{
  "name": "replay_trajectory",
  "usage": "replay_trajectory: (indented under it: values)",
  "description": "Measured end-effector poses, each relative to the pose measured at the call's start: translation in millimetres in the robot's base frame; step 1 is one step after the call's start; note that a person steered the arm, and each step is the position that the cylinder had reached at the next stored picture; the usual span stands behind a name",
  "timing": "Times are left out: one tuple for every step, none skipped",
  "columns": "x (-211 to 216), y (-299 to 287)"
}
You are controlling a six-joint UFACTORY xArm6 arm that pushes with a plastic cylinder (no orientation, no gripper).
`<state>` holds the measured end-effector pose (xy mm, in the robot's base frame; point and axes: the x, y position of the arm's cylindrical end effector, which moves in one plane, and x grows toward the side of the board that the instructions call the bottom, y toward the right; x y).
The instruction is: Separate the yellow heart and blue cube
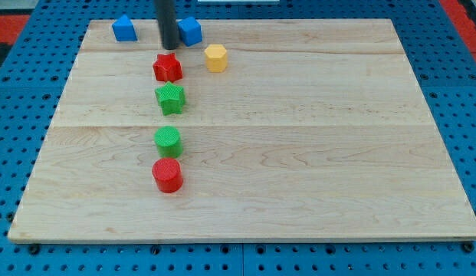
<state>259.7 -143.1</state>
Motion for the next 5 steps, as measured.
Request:
replay_trajectory:
  values:
    - [-3, -46]
    - [-20, -16]
    - [-26, -2]
    - [-13, 20]
    - [4, -17]
